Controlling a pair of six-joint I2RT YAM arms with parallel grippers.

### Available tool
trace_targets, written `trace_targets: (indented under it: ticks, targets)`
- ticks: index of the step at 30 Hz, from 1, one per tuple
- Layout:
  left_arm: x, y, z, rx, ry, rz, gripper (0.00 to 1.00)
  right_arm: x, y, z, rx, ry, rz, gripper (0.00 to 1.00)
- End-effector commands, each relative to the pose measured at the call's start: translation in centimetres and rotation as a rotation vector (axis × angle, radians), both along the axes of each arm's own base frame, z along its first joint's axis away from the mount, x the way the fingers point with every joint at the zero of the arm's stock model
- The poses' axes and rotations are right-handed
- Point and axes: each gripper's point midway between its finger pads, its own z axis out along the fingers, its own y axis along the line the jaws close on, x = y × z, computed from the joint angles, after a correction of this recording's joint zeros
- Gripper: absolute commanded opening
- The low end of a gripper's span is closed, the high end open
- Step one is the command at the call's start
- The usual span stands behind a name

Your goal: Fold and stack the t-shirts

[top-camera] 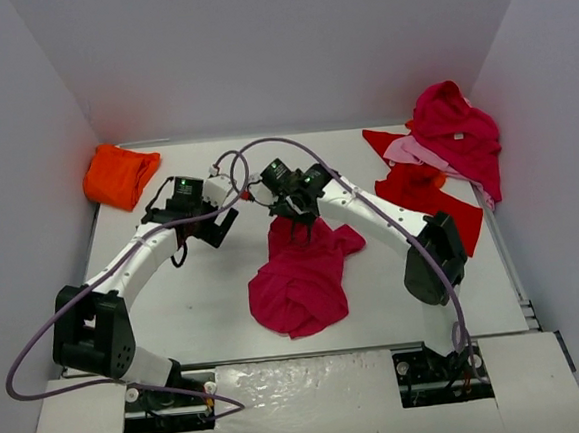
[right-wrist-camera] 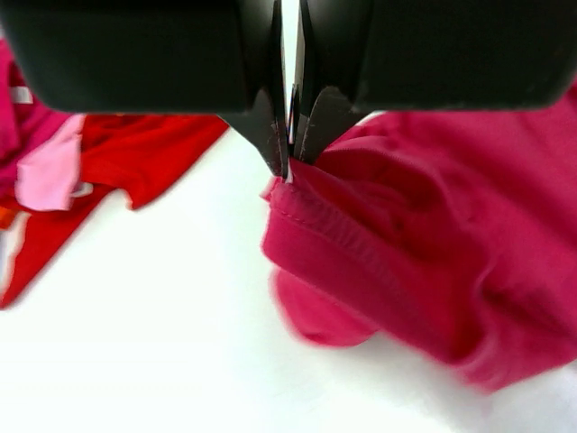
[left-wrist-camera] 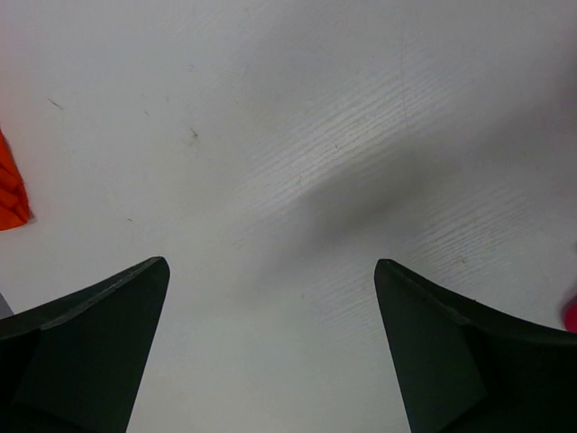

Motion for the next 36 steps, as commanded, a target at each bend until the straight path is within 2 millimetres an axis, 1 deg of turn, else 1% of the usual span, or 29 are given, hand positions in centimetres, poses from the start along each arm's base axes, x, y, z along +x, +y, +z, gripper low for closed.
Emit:
trace_targets:
  ticks: [1, 2, 3, 4, 5, 6, 7, 8, 9, 10, 11, 12, 13, 14, 15, 17, 18, 19, 20, 23, 24, 26, 27, 28, 29, 30, 32, 35, 36]
  targets:
    - [2.6, 0.8, 4.3, 0.029, -0.128, 0.07, 0.97, 2.9, -0.4, 15.2, 0.224, -0.331, -0.032, 0.0]
    - [2.7, 1.0, 4.6, 0.031, -0.144, 0.084, 0.97, 3.1, -0.4, 17.6, 0.268, -0.374, -0.043, 0.0]
    - [2.8, 1.1, 5.0, 0.029, -0.156, 0.094, 0.97, 3.7, -0.8, 20.4, 0.343, -0.413, -0.052, 0.0]
    - [2.7, 1.3, 5.2, 0.03, -0.168, 0.101, 0.97, 4.2, -1.5, 22.4, 0.404, -0.437, -0.076, 0.0]
    - [2.6, 1.5, 5.4, 0.033, -0.179, 0.107, 0.97, 4.7, -2.1, 23.8, 0.456, -0.45, -0.103, 0.0]
    - [2.4, 1.7, 5.7, 0.032, -0.197, 0.113, 0.97, 4.8, -2.5, 24.6, 0.501, -0.449, -0.114, 0.0]
    - [2.4, 1.8, 5.8, 0.032, -0.206, 0.11, 0.97, 4.8, -2.6, 24.0, 0.515, -0.419, -0.088, 0.01]
    - [2.3, 1.8, 6.2, 0.03, -0.221, 0.106, 0.97, 4.9, -2.6, 23.4, 0.517, -0.398, -0.073, 0.1]
    - [2.2, 1.7, 7.0, 0.024, -0.242, 0.103, 0.97, 5.2, -2.6, 22.2, 0.498, -0.38, -0.078, 0.25]
    - [2.3, 1.7, 7.6, 0.018, -0.261, 0.104, 0.97, 5.4, -2.7, 20.5, 0.468, -0.352, -0.088, 0.39]
    - [2.4, 1.7, 8.2, 0.013, -0.277, 0.106, 0.97, 5.5, -3.0, 19.0, 0.418, -0.344, -0.104, 0.46]
    - [2.6, 1.8, 8.8, 0.016, -0.291, 0.11, 0.97, 5.6, -3.2, 17.6, 0.385, -0.325, -0.106, 0.67]
    - [2.8, 1.9, 9.4, 0.016, -0.305, 0.115, 0.97, 5.8, -3.6, 16.3, 0.35, -0.315, -0.112, 0.81]
    - [3.0, 1.9, 10.1, 0.015, -0.319, 0.12, 0.97, 6.0, -4.2, 15.4, 0.313, -0.314, -0.124, 0.86]
    - [3.3, 1.9, 10.8, 0.014, -0.334, 0.121, 0.97, 6.5, -4.9, 15.4, 0.303, -0.337, -0.146, 0.9]
    - [3.7, 1.8, 11.1, 0.021, -0.34, 0.111, 0.97, 6.9, -6.6, 15.0, 0.279, -0.352, -0.179, 0.95]
    - [3.9, 1.7, 11.6, 0.02, -0.348, 0.107, 0.97, 7.3, -7.2, 15.2, 0.279, -0.366, -0.196, 0.96]
    - [4.0, 1.6, 11.8, 0.019, -0.353, 0.105, 0.97, 7.3, -7.4, 15.1, 0.277, -0.367, -0.201, 0.97]
    - [4.3, 1.5, 12.0, 0.017, -0.36, 0.097, 0.97, 7.5, -8.4, 14.9, 0.258, -0.372, -0.217, 0.97]
    - [5.7, 0.7, 12.4, 0.007, -0.385, 0.074, 0.97, 7.9, -11.8, 15.3, 0.231, -0.409, -0.288, 0.98]
    - [6.2, 0.4, 12.0, 0.007, -0.376, 0.065, 0.97, 7.7, -12.9, 15.0, 0.222, -0.413, -0.306, 0.98]
    - [7.3, -0.1, 12.6, -0.006, -0.39, 0.059, 0.97, 8.5, -16.1, 15.1, 0.209, -0.438, -0.369, 1.0]
    - [7.7, -0.6, 12.0, -0.011, -0.374, 0.044, 0.97, 8.7, -18.0, 15.3, 0.208, -0.456, -0.411, 1.0]
    - [8.3, -1.1, 11.9, -0.017, -0.372, 0.034, 0.97, 8.6, -19.7, 15.4, 0.211, -0.47, -0.445, 1.0]
    - [8.9, -1.6, 12.1, -0.019, -0.376, 0.026, 0.97, 8.6, -21.2, 15.5, 0.215, -0.481, -0.473, 1.0]
    - [9.3, -2.1, 11.8, -0.017, -0.371, 0.014, 0.97, 8.7, -22.7, 15.7, 0.217, -0.492, -0.504, 1.0]
    - [10.2, -3.5, 10.7, 0.013, -0.368, -0.027, 0.97, 8.3, -25.3, 16.2, 0.229, -0.521, -0.558, 1.0]
    - [10.1, -5.9, 9.1, 0.091, -0.368, -0.121, 0.97, 7.6, -27.8, 16.6, 0.217, -0.543, -0.621, 1.0]
    - [9.8, -6.5, 8.1, 0.119, -0.354, -0.148, 0.97, 7.4, -28.6, 16.8, 0.22, -0.551, -0.642, 1.0]
